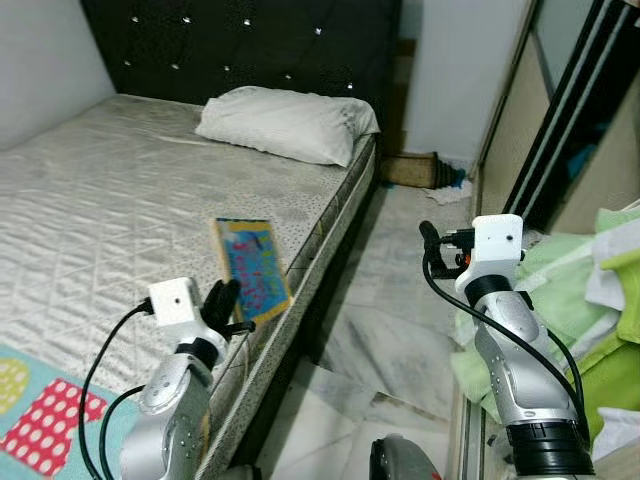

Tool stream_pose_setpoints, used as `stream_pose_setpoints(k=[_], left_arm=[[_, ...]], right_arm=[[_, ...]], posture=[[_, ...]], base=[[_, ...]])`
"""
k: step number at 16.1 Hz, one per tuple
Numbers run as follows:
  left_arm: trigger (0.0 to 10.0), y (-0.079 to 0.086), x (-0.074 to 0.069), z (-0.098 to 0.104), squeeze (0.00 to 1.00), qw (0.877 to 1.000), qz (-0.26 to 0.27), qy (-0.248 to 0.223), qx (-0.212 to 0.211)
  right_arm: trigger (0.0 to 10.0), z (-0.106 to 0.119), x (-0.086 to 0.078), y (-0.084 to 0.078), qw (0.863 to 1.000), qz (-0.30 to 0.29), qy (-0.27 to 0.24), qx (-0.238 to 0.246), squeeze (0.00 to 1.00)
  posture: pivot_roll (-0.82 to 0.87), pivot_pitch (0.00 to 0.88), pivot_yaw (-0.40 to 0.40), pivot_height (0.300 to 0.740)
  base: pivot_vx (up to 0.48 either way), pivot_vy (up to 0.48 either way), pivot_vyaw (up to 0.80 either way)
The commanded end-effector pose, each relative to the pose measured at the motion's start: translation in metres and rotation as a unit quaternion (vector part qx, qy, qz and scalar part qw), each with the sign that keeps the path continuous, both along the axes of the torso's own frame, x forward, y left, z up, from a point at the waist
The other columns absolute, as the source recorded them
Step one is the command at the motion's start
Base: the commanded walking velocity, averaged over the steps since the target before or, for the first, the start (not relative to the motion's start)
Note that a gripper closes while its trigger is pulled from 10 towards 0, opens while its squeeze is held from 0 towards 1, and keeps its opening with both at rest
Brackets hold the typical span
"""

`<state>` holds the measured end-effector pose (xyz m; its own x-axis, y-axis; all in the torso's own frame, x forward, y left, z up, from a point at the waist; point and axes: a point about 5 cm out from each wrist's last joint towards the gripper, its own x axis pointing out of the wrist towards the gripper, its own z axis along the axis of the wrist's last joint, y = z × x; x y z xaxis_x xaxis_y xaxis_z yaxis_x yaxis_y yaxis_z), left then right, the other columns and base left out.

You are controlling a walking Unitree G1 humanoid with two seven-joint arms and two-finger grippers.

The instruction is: Clean up the room

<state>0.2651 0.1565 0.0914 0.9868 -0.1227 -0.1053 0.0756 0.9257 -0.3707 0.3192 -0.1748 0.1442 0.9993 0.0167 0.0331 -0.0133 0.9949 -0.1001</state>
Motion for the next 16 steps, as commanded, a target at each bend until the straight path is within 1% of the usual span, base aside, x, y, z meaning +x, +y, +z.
stream_pose_setpoints(k=[1,2,4,6,11,16], left_arm=[[10.0,0.0013,0.0027,0.0072,0.0,1.0,0.004,-0.02,0.003],[10.0,0.001,0.0029,0.0072,0.0,1.0,0.003,-0.02,0.003],[10.0,-0.0007,0.0048,0.0082,0.0,1.0,0.001,-0.022,0.001],[10.0,-0.0009,0.0024,0.0063,0.0,1.0,-0.001,-0.019,0.001],[10.0,-0.0023,0.0032,0.0062,0.0,1.0,-0.003,-0.019,0.0],[10.0,-0.0032,0.0026,0.0053,0.0,1.0,-0.005,-0.017,0.0]], right_arm=[[10.0,0.0018,0.0018,0.0006,1.0,0.007,0.003,-0.01,0.0],[10.0,0.003,0.0022,0.0021,1.0,0.014,0.001,-0.011,0.0],[10.0,0.0058,0.0044,0.0035,1.0,0.026,-0.001,0.003,0.0],[10.0,0.0035,0.003,0.0022,1.0,0.029,0.005,-0.007,0.0],[10.0,0.0018,0.0034,0.0009,0.999,0.032,0.012,-0.01,0.0],[10.0,0.0001,0.002,0.0007,0.999,0.033,0.016,-0.01,0.0]], posture=[[-0.19,0.0,0.035,0.655],[-0.19,0.0,0.035,0.655],[-0.19,0.0,0.035,0.655],[-0.19,0.0,0.034,0.679],[-0.2,0.0,0.031,0.739],[-0.2,0.0,0.032,0.74]], base=[[0.0,0.0,0.0],[0.0,0.0,0.0],[0.0,0.0,0.0],[0.0,0.0,0.0],[0.0,0.0,0.0],[0.0,0.0,0.0]])
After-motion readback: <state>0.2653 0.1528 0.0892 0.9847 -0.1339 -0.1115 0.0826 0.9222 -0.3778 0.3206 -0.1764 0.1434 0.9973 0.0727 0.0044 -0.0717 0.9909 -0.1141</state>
